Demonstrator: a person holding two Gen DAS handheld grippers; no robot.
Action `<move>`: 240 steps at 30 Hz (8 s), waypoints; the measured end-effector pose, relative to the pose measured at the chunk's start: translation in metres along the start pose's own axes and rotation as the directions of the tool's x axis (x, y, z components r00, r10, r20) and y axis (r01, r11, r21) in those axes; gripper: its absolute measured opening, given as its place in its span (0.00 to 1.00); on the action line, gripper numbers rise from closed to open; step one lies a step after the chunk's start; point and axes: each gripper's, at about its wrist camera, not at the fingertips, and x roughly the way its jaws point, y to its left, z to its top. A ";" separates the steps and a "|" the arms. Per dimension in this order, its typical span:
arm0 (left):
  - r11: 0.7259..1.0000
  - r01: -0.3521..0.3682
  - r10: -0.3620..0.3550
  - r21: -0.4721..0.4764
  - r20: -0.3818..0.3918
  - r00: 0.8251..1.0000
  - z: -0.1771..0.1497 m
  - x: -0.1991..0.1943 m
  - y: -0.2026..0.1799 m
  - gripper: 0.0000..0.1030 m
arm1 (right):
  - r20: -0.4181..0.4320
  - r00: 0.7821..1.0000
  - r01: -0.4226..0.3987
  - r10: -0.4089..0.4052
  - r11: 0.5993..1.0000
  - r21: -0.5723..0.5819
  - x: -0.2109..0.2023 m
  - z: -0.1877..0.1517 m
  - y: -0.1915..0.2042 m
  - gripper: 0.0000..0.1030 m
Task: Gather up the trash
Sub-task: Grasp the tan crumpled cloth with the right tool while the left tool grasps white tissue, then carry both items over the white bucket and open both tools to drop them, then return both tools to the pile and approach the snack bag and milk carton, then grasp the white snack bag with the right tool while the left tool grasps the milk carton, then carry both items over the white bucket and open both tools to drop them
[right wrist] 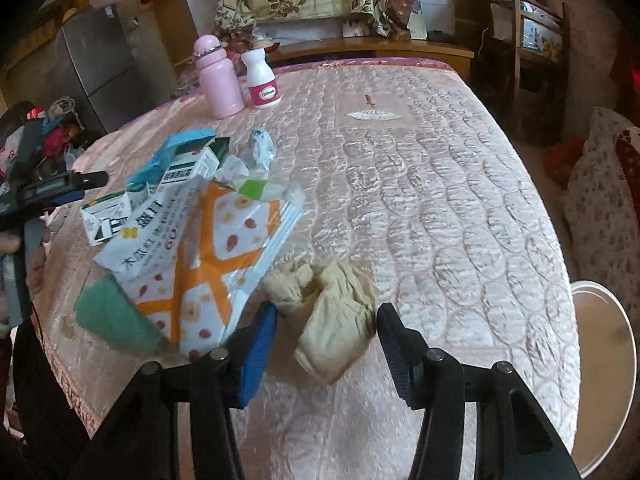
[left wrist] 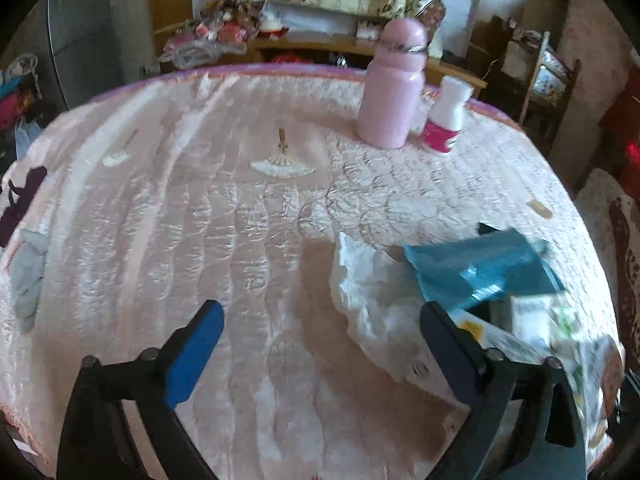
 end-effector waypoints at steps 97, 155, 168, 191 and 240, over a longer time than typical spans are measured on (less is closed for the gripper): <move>0.906 0.249 -0.314 0.341 0.149 0.938 -0.071 -0.117 -0.263 0.76 | 0.094 0.907 0.366 -0.410 0.879 0.305 -0.128 -0.046 -0.141 0.78; 0.982 0.143 -0.136 0.123 -0.060 0.989 -0.068 -0.051 -0.011 0.79 | -0.025 0.989 -0.145 0.143 0.981 -0.125 -0.023 -0.002 0.028 0.84; 0.971 0.112 -0.084 0.213 -0.139 0.987 -0.059 -0.008 -0.046 0.79 | -0.123 0.964 -0.256 0.235 0.947 -0.196 0.026 0.019 0.041 0.93; 0.950 0.191 -0.197 0.245 0.003 0.980 -0.050 -0.093 -0.098 0.55 | 0.015 0.986 -0.161 0.163 0.981 -0.106 -0.046 0.003 0.019 0.61; 0.675 0.486 -0.476 0.555 -0.176 0.862 -0.122 -0.089 -0.442 0.55 | -0.011 0.931 0.349 -0.366 0.877 0.331 -0.143 -0.077 -0.232 0.65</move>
